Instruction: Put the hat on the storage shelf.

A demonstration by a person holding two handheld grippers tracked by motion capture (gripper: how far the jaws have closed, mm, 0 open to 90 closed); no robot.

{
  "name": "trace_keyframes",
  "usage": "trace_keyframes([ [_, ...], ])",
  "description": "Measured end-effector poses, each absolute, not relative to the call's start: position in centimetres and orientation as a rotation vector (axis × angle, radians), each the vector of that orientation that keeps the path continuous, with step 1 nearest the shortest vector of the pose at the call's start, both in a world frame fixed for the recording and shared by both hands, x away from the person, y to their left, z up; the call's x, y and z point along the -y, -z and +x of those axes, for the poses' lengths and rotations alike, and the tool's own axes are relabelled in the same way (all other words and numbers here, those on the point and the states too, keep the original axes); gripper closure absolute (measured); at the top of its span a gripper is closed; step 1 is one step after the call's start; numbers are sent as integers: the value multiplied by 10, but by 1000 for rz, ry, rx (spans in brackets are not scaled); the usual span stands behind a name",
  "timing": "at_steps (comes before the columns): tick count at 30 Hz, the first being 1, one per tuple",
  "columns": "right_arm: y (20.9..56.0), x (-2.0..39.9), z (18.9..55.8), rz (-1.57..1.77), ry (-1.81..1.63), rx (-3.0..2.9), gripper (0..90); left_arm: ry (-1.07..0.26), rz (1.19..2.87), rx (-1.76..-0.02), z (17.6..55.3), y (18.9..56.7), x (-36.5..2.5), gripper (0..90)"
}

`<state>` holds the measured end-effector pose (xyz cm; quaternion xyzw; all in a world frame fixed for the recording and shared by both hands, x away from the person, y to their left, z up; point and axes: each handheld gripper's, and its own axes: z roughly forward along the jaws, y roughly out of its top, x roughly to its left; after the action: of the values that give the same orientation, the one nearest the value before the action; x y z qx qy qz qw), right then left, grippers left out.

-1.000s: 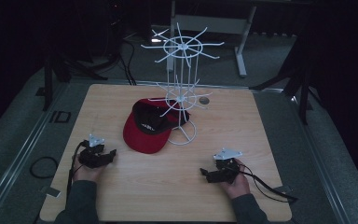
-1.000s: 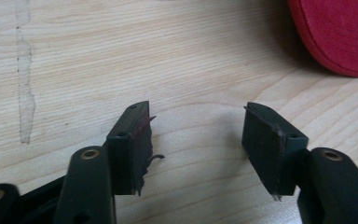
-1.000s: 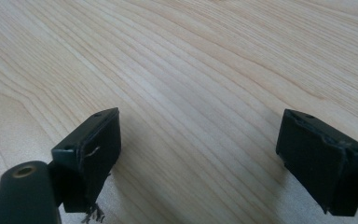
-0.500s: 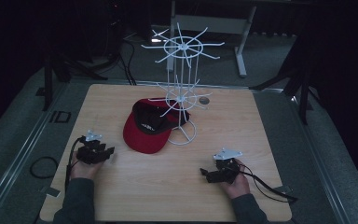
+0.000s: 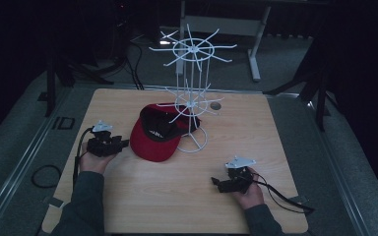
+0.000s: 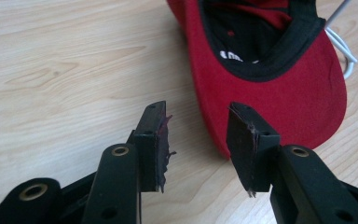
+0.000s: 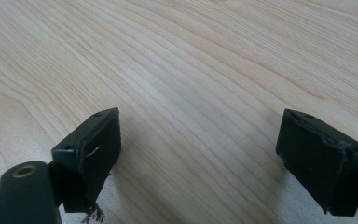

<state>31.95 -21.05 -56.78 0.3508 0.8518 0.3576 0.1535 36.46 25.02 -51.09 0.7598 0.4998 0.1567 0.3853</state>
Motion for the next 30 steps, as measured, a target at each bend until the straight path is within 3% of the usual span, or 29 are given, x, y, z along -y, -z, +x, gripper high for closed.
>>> trace_keyframes([
  [22, 568, 210, 320, 1006, -1026, -2442, 137, -91, 2013, -1226, 419, 532, -224, 546],
  [30, 568, 210, 319, 1009, -1027, -2442, 136, -31, 2002, -1234, 425, 541, -221, 607],
])
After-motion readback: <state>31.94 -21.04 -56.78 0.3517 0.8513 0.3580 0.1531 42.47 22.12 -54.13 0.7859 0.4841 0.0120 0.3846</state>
